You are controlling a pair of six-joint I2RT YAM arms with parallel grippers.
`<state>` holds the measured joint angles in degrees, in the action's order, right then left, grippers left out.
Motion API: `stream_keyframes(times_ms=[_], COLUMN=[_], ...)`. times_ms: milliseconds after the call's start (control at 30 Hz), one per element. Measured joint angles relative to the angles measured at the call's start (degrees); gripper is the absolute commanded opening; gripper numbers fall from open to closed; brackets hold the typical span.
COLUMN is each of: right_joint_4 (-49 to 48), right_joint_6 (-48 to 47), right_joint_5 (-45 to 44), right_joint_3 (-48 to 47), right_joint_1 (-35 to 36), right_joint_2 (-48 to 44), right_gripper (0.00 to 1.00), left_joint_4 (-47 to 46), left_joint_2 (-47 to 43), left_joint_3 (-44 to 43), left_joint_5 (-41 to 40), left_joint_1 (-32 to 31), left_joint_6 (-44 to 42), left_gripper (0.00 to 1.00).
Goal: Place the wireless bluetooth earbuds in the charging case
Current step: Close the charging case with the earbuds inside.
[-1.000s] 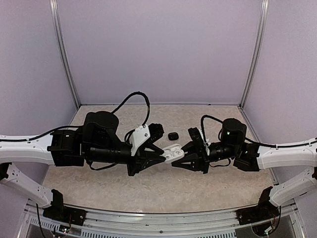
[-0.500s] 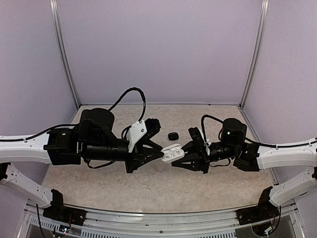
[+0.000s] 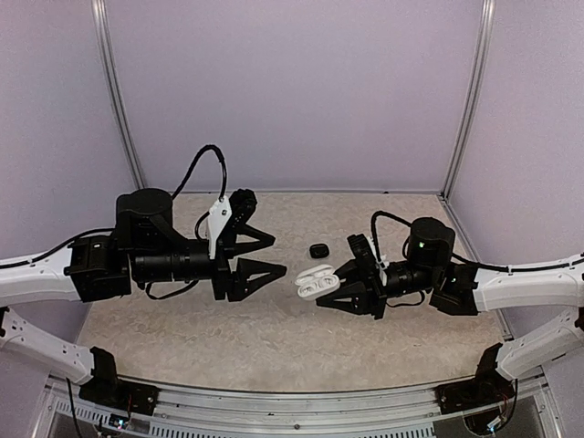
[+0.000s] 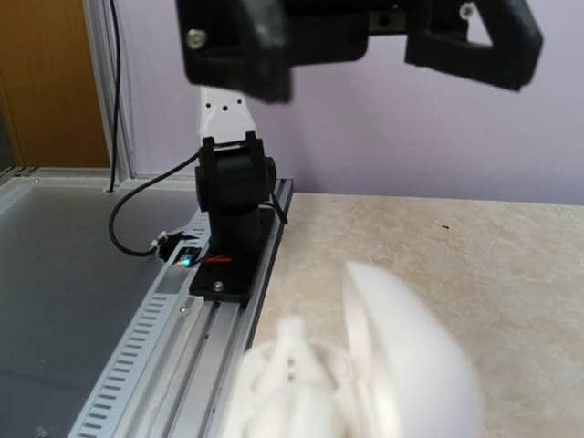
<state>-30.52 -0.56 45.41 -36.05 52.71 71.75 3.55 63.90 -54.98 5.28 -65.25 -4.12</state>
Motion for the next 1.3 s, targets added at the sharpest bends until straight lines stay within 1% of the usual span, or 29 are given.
stream_keyframes(times_ms=[167, 267, 433, 667, 967, 1067, 1100, 1200, 1233, 1300], right_joint_4=[-0.5, -0.7, -0.7, -0.7, -0.7, -0.7, -0.7, -1.0, -1.0, -1.1], right_joint_6=[0.0, 0.0, 0.6, 1.8, 2.2, 2.5, 2.9, 4.4, 5.0, 6.4], right_joint_5=[0.0, 0.0, 0.0, 0.0, 0.0, 0.0, -0.2, -0.7, -0.8, -0.9], right_joint_3=[0.0, 0.0, 0.0, 0.0, 0.0, 0.0, 0.0, 0.0, 0.0, 0.0], right_joint_1=[0.0, 0.0, 0.0, 0.0, 0.0, 0.0, 0.0, 0.0, 0.0, 0.0], right_joint_2=[0.0, 0.0, 0.0, 0.0, 0.1, 0.2, 0.3, 0.7, 0.9, 1.4], right_gripper=[0.0, 0.0, 0.0, 0.0, 0.0, 0.0, 0.0, 0.0, 0.0, 0.0], left_joint_4=[-2.1, -2.7, -4.4, -6.3, -7.0, -7.0, -7.0, -7.0, -7.0, -7.0], left_joint_2=[0.4, 2.0, 5.0, 6.2, 6.2, 6.2, 6.2, 6.2, 6.1, 6.0], left_joint_3=[1.7, 2.1, 2.1, 2.1, 2.1, 2.1, 2.1, 2.1, 2.1, 2.1], left_joint_5=[3.7, 6.1, 9.7, 12.5, 12.6, 10.3, 8.7, -0.3, -5.4, -9.2], left_joint_1=[0.3, 0.3, 0.0, -3.0, -3.8, -4.7, -5.2, -8.9, -11.1, -12.6], left_joint_6=[0.9, 1.2, 1.3, -0.3, -1.9, -3.0, -3.7, -6.9, -9.1, -11.1], left_gripper=[0.76, 0.77, 0.74, 0.7, 0.67, 0.69, 0.71, 0.73, 0.73, 0.72])
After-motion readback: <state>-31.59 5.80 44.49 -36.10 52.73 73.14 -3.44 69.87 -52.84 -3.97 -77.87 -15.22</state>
